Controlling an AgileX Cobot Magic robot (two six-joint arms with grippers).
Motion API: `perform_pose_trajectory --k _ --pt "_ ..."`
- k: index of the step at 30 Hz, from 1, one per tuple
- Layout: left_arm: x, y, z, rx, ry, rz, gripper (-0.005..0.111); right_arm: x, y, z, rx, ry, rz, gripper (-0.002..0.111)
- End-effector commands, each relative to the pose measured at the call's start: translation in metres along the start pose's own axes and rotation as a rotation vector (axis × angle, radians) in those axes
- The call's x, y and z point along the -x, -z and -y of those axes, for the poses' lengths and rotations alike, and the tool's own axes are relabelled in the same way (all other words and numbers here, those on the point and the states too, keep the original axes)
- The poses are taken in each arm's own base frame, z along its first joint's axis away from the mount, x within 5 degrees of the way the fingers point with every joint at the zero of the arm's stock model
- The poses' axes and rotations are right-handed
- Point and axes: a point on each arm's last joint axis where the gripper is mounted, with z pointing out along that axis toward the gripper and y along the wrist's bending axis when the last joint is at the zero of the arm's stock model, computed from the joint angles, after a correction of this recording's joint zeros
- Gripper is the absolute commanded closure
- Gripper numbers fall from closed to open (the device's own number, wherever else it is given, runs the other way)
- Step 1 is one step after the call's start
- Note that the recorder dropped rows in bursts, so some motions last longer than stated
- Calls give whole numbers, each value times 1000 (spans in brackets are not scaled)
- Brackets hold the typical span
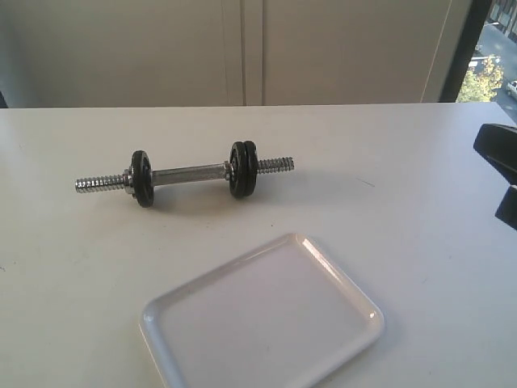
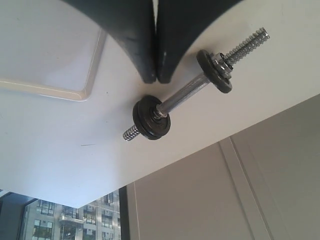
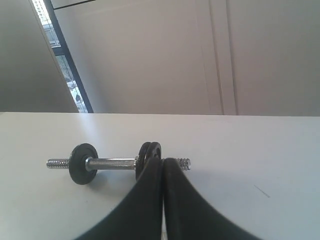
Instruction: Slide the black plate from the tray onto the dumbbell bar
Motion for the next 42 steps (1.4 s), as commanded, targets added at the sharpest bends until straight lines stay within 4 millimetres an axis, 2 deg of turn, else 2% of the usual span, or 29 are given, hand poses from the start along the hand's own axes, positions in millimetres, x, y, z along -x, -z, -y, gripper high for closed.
perform_pose_trajectory --k 1,9,12,15,19,22,27,29,31,32,33,35,36,40,42 --pt "0 1 2 -10 25 7 107 -1 1 0 1 -1 -2 108" --pt "1 4 0 15 17 26 107 -1 1 0 1 -21 -2 108" --pt "0 20 5 55 5 90 107 -1 1 0 1 -21 -2 108" --pt "-11 39 12 122 -12 169 107 -1 1 0 1 -21 -2 108" --pt "-25 54 15 254 -23 252 107 -1 1 0 1 -21 -2 108" --pt "-34 57 19 271 -31 269 107 -1 1 0 1 -21 -2 108" --pt "-37 55 19 264 29 286 107 -1 1 0 1 -21 -2 108" --pt "-52 50 15 287 104 225 107 -1 1 0 1 -21 -2 108" --pt "-74 47 7 383 206 125 107 -1 1 0 1 -21 -2 108" --pt "-87 46 1 468 250 138 107 -1 1 0 1 -21 -2 108" --pt "-93 46 -1 506 246 174 107 -1 1 0 1 -21 -2 108" --pt "-123 36 -4 547 234 163 107 -1 1 0 1 -21 -2 108" --pt "-129 35 -3 545 245 147 107 -1 1 0 1 -21 -2 108" --pt "-155 31 7 447 202 -174 107 -1 1 0 1 -21 -2 108" --pt "-154 31 7 447 176 -174 107 -1 1 0 1 -21 -2 108"
